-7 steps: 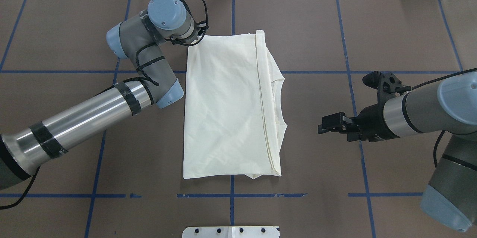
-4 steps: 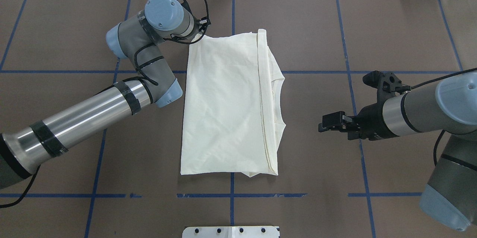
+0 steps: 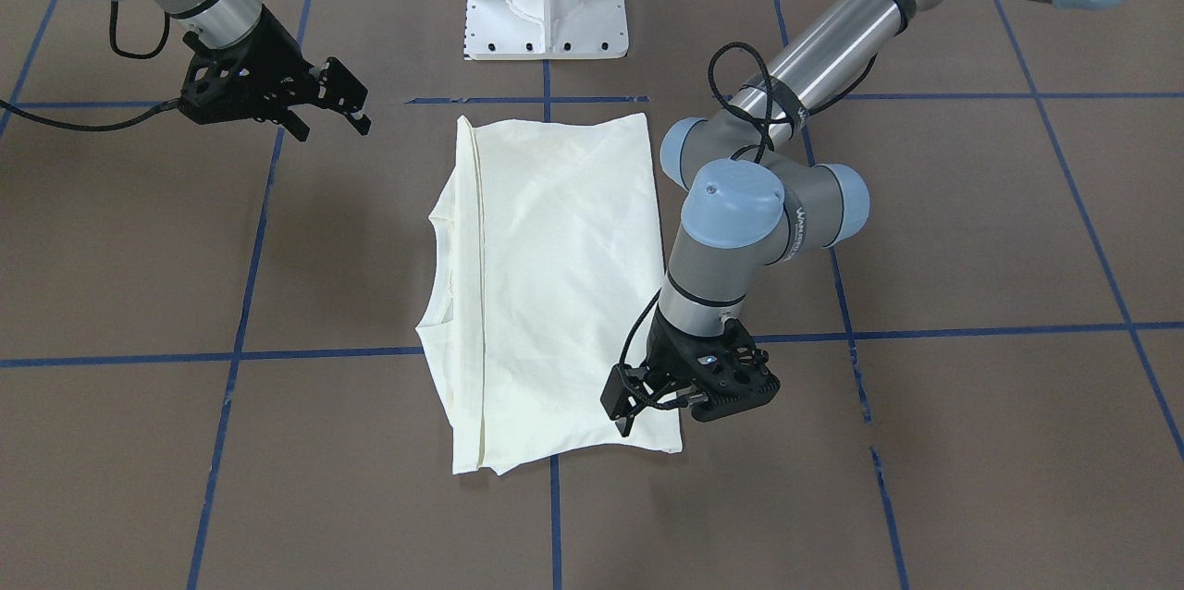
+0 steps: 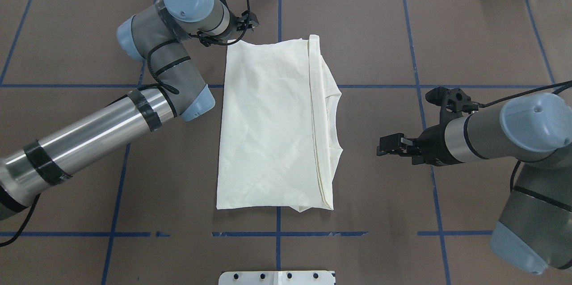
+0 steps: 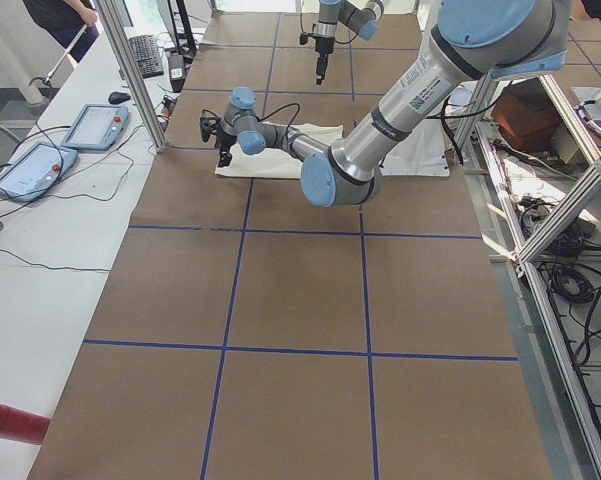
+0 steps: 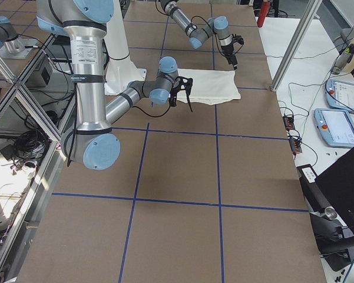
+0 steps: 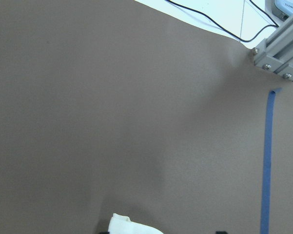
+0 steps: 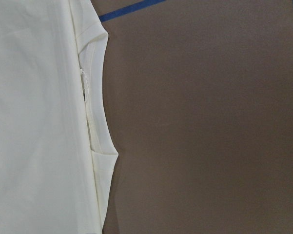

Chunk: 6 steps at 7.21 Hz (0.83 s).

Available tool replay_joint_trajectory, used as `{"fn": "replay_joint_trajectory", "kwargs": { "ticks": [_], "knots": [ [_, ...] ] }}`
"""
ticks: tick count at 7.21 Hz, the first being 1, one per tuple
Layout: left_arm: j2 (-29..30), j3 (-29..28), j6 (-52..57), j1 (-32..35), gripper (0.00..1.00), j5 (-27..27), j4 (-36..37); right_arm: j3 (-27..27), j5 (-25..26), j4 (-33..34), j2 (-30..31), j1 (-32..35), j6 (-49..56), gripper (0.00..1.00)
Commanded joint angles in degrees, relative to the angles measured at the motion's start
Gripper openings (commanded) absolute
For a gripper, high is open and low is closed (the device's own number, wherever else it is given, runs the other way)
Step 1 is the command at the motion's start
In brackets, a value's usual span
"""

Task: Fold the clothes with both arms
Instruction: 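Release the shirt with the left gripper while the right gripper reaches its side edge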

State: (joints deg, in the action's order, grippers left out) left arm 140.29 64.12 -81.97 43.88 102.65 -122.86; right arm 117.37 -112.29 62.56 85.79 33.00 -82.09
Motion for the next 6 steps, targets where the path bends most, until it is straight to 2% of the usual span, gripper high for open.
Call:
{"fn": "replay_joint_trajectory", "kwargs": {
  "ticks": [1, 3, 4, 5, 6],
  "knots": [
    [-7.72, 15.61, 3.02, 0.33, 1.00, 2.63, 9.43, -1.09, 5.30, 11.98, -7.26, -3.44, 3.23, 1.00],
    [-11.95, 28.54, 5.84, 0.16, 1.00, 2.47, 22.86, -7.20, 12.84, 24.13, -18.41, -8.71, 5.62, 1.00],
    [-15.63, 35.13, 5.94, -0.28, 1.00, 2.55, 24.84, -10.98, 15.15, 26.63, -22.29, -10.39, 5.63, 1.00],
    [-18.01, 38.50, 6.03, -0.72, 1.00, 2.64, 24.94, -15.72, 15.26, 28.39, -25.81, -11.63, 5.63, 1.00],
    [-18.30, 38.80, 5.94, -1.07, 1.00, 2.64, 24.95, -16.64, 14.65, 30.76, -27.06, -11.99, 5.71, 1.00]
  ]
}}
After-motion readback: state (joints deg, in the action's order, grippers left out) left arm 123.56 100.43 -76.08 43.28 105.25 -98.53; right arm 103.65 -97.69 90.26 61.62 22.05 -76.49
